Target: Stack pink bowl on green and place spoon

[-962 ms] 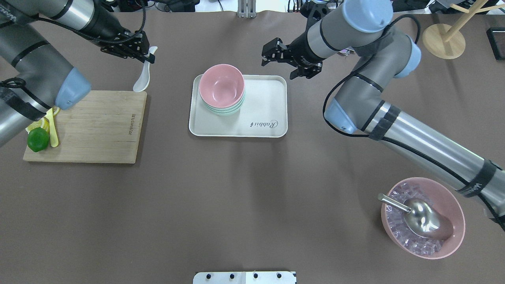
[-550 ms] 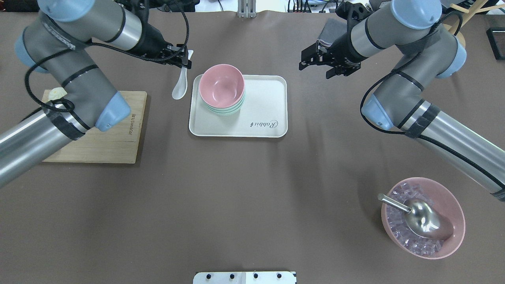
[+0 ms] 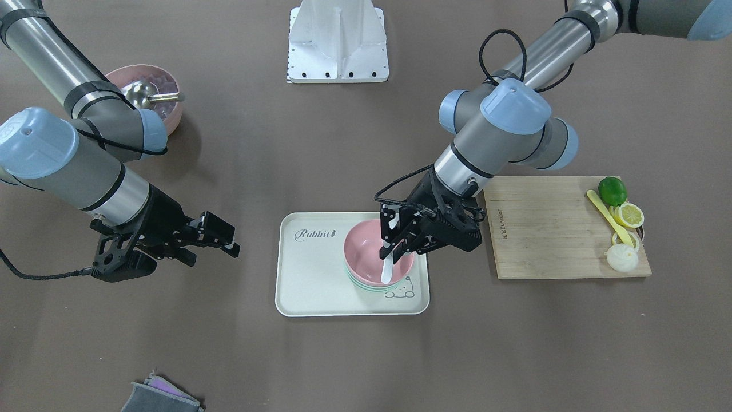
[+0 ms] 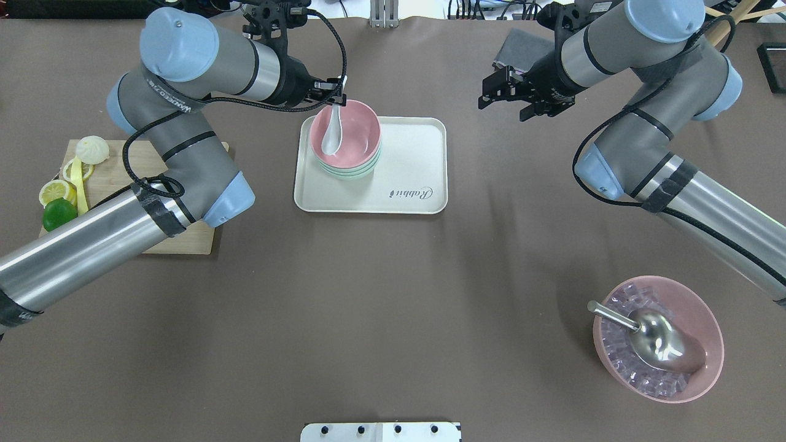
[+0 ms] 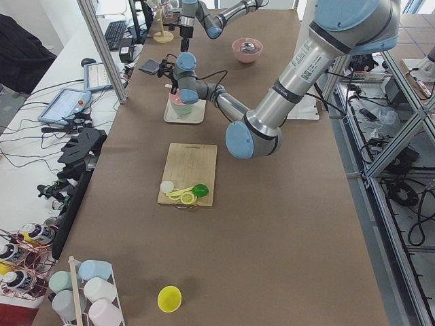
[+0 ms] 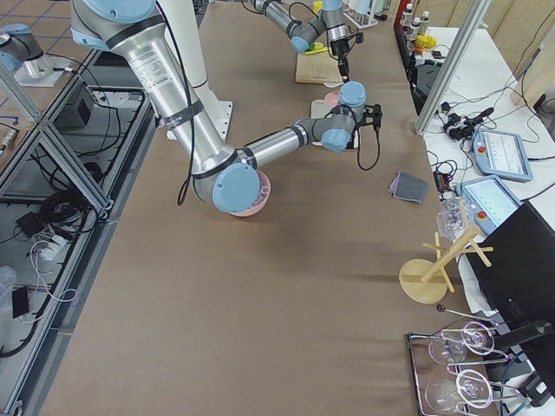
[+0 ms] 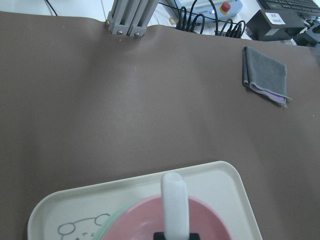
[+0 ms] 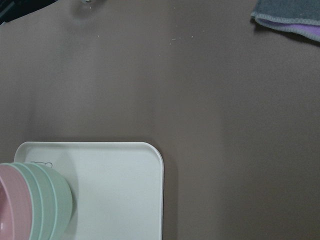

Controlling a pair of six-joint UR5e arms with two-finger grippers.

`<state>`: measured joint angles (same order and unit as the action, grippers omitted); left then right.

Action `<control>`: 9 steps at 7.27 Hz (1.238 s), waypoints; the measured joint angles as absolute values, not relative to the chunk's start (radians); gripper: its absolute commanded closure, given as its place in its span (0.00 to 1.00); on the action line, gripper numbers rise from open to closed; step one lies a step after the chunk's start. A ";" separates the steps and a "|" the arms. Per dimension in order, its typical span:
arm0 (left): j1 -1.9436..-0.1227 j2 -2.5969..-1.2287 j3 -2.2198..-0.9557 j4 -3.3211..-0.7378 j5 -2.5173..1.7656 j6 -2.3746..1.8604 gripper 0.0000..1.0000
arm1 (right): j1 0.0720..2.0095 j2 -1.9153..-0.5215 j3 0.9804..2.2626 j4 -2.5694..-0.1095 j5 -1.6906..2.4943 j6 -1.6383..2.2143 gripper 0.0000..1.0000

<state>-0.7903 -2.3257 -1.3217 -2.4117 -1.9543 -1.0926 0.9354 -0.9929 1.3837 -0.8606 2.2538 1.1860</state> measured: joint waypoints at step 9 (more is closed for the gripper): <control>-0.777 -2.385 -1.273 -2.416 -1.862 -1.093 0.02 | 0.937 -0.991 1.385 -0.858 2.252 1.187 0.00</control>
